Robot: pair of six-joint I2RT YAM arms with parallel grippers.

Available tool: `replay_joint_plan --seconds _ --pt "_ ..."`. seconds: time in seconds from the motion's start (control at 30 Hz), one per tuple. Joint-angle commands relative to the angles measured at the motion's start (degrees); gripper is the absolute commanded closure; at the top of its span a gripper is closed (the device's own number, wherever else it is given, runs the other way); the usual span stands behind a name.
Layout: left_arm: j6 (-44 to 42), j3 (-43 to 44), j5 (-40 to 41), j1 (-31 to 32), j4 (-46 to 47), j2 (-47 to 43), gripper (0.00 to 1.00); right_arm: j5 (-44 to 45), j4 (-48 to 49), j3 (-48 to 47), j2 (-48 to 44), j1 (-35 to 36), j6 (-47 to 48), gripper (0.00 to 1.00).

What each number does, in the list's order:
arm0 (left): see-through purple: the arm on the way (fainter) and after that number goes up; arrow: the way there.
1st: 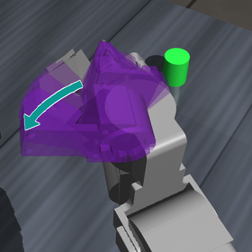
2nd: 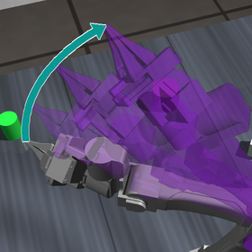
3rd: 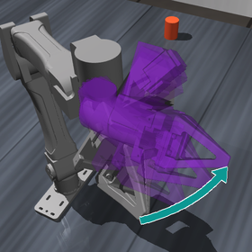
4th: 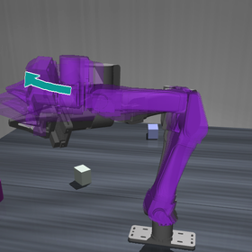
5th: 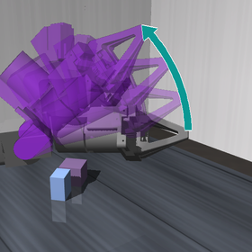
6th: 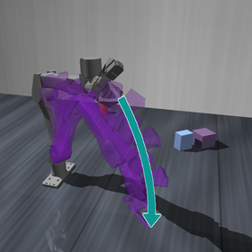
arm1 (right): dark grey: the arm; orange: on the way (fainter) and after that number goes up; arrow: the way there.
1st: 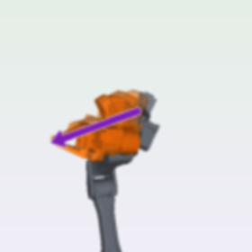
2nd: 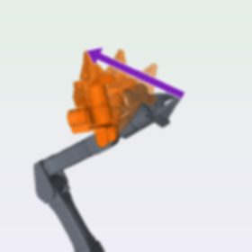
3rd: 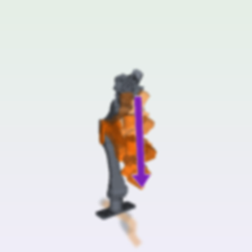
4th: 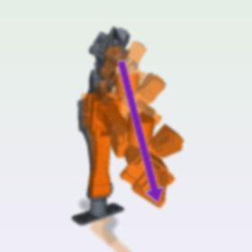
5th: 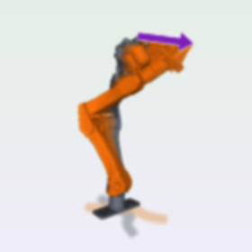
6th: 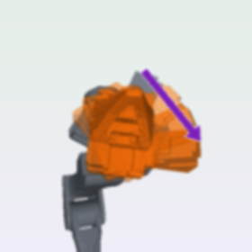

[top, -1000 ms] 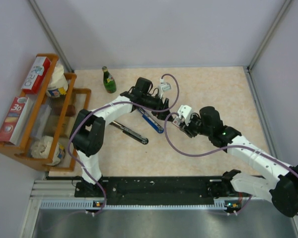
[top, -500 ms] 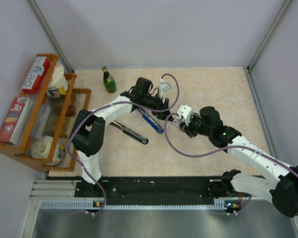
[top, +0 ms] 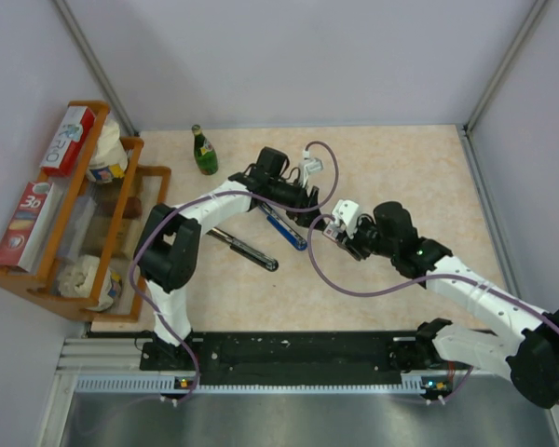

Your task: Load the staples into the stapler

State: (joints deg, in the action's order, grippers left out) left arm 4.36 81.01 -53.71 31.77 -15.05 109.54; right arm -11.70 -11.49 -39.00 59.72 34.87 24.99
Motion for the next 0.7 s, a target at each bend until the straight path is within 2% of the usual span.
replay_joint_plan --seconds 0.0,0.67 --pt "-1.28 1.78 -0.6 1.28 -0.07 1.2 0.22 -0.95 6.3 -0.37 -2.07 1.07 0.06 0.62" --pt "-1.19 2.48 -2.98 2.07 -0.86 2.79 0.23 2.65 13.51 1.83 -0.57 1.78 -1.17 0.62"
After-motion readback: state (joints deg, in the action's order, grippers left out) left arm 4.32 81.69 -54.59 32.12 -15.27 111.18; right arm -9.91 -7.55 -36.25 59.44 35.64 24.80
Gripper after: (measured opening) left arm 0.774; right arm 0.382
